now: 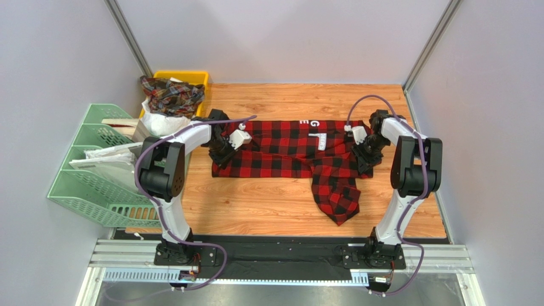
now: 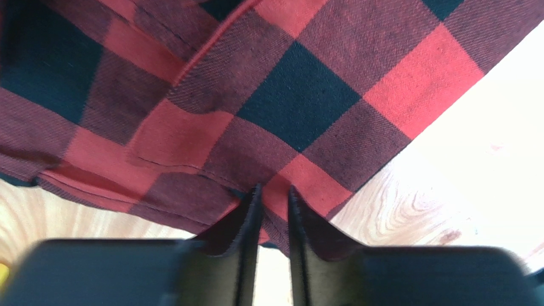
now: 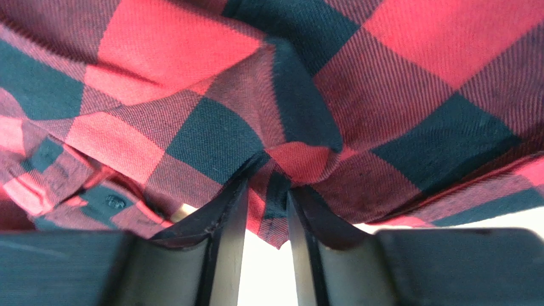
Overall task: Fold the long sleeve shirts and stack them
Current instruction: Fold the shirt
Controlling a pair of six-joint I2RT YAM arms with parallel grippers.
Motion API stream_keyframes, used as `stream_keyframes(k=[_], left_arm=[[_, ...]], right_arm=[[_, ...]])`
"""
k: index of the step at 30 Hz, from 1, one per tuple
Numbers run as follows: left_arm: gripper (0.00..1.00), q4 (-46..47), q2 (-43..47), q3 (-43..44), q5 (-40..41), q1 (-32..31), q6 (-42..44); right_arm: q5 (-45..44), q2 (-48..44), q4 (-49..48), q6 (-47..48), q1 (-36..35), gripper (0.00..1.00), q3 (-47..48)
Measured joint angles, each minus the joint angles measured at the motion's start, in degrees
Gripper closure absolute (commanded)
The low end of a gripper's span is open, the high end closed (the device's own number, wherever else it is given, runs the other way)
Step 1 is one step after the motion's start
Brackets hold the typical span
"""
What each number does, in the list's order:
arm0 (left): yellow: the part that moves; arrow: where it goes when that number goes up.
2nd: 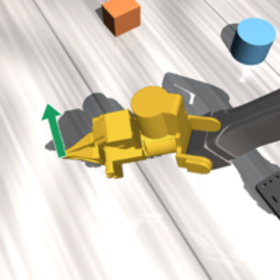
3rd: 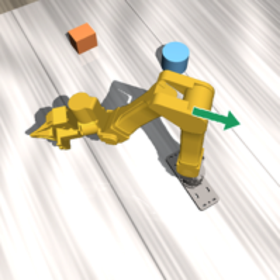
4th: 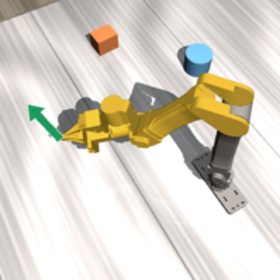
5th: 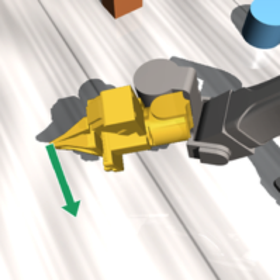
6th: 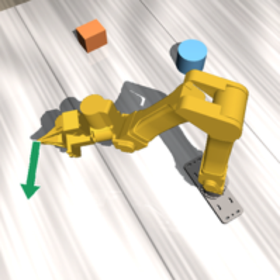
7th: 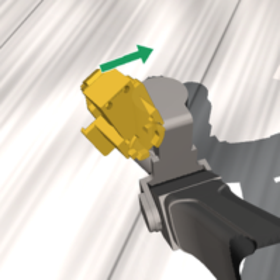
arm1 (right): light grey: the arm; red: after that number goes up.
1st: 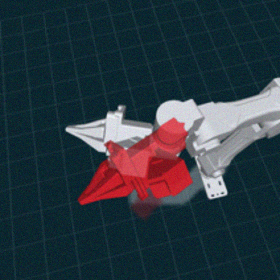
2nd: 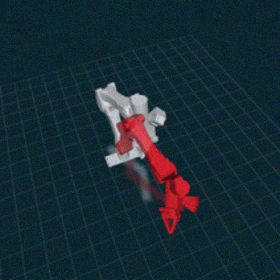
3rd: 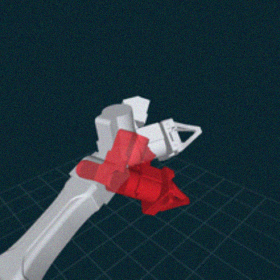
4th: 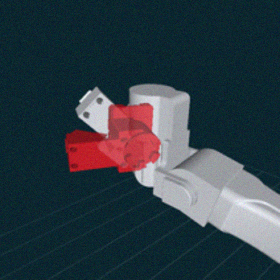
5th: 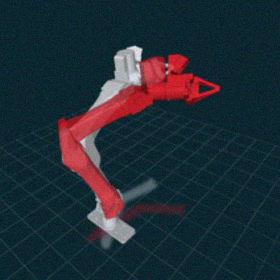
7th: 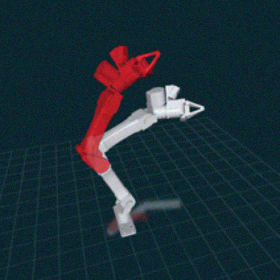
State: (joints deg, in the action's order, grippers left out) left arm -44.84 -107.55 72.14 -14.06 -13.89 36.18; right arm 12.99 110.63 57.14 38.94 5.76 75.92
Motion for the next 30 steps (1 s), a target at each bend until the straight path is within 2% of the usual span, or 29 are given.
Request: stream_keyframes(k=[3,9,14,21,25,28,30], left_arm=[[0.84,-0.92,0.07,-0.59,0.92,-0.02,0.39],[0.85,-2.51,2.84,-4.33,1.73,-0.02,1.9],[0.74,-5.25,3.48,-4.96,2.16,-0.02,2.71],[0.71,-7.65,4.0,-2.47,1.05,0.0,2.58],[0.61,-7.72,4.37,-1.92,-0.2,0.0,2.73],[0.52,-7.69,6.71,-2.86,-3.3,0.0,3.28],[0.45,-8.02,9.94,-4.09,-5.66,0.0,3.98]], right_arm=[[-0.09,-0.85,0.28,-0.04,-0.13,0.71,-1.77],[0.87,-4.44,2.91,0.07,-0.11,0.71,-7.02],[0.94,-6.03,5.4,0.13,-0.07,0.69,-7.15],[0.81,-7.76,7.1,0.28,0.04,0.7,-7.06],[-0.46,-7.76,5.38,0.26,0.04,0.7,-10.25],[-1.44,-8.02,4.68,0.5,0.24,0.61,-13.11],[-1.01,-9.81,4.5,1.22,0.48,0.52,-14.1]])
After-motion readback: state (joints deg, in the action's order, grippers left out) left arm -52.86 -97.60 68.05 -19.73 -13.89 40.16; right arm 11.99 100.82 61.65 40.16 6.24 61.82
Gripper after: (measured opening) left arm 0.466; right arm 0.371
